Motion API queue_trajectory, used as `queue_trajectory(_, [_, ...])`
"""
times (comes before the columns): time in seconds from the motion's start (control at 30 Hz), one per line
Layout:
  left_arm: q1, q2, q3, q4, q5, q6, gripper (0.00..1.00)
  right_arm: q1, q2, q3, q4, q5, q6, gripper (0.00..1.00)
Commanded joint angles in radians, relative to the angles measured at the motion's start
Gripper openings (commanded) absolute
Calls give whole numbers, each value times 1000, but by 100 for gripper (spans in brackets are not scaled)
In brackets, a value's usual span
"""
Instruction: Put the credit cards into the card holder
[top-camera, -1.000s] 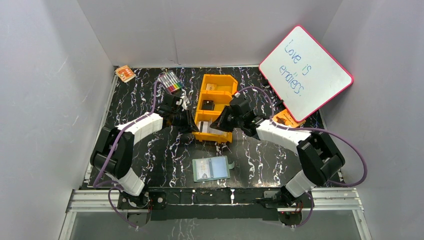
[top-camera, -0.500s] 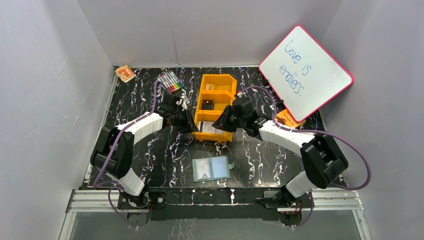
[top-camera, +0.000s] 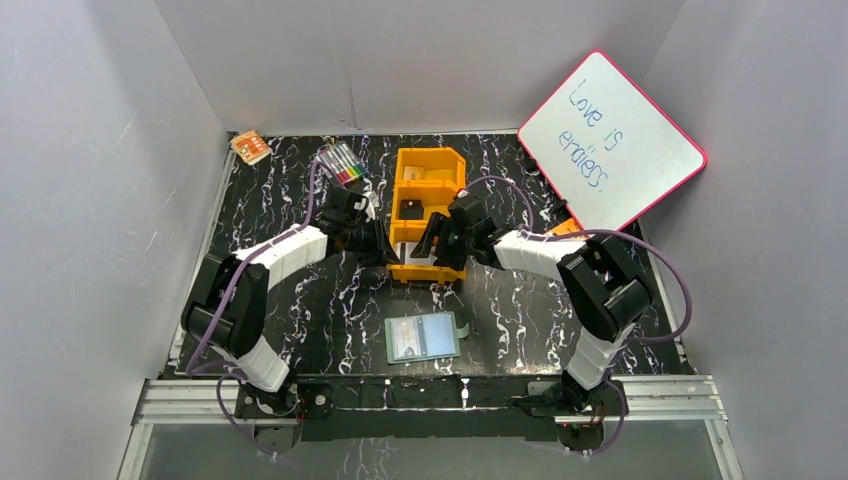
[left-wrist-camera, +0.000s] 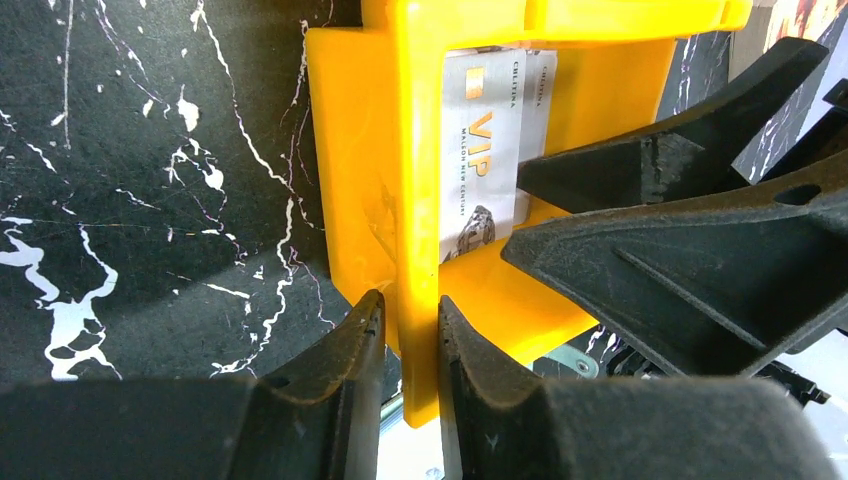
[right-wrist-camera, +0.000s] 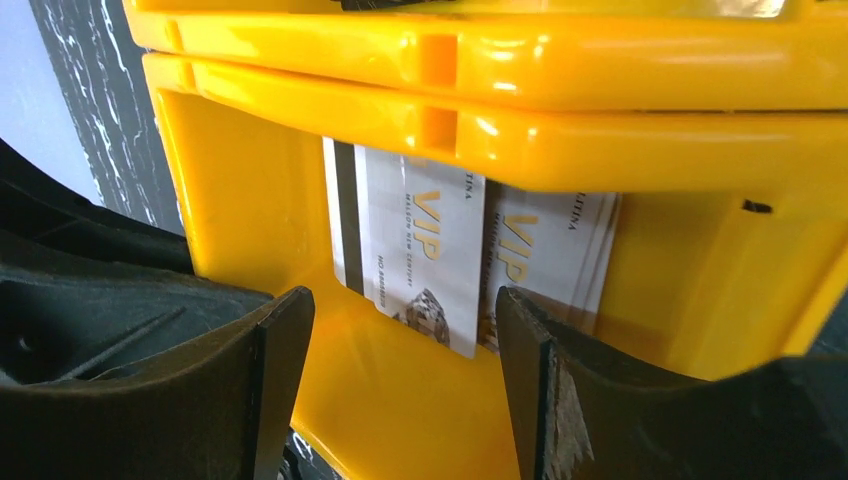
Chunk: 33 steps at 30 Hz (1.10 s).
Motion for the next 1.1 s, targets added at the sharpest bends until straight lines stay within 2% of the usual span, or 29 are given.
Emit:
queue_trajectory(0.0, [10,8,17,-46,26,-13,0,-4,45,36,24,-20,-5,76])
queue_trajectory(0.13, [10,20,23,-40,33,-13,0,0,70,38,58,-64,15,72])
queue_trajectory(0.27, [9,31,24,-36,36,-14,0,5,80,34,79,-95,28,63])
queue_trajectory(0.57, [10,39,26,-34,30,-11,0,5,36,21,81,-95,38,27])
queue_trajectory(0.9, [10,33,25,-43,22,-7,0,5,-26,-15,86,-97,46,0])
queue_trajectory(1.07, [10,29,24,-46,18,-6,0,4,-63,-24,81,-93,48,0])
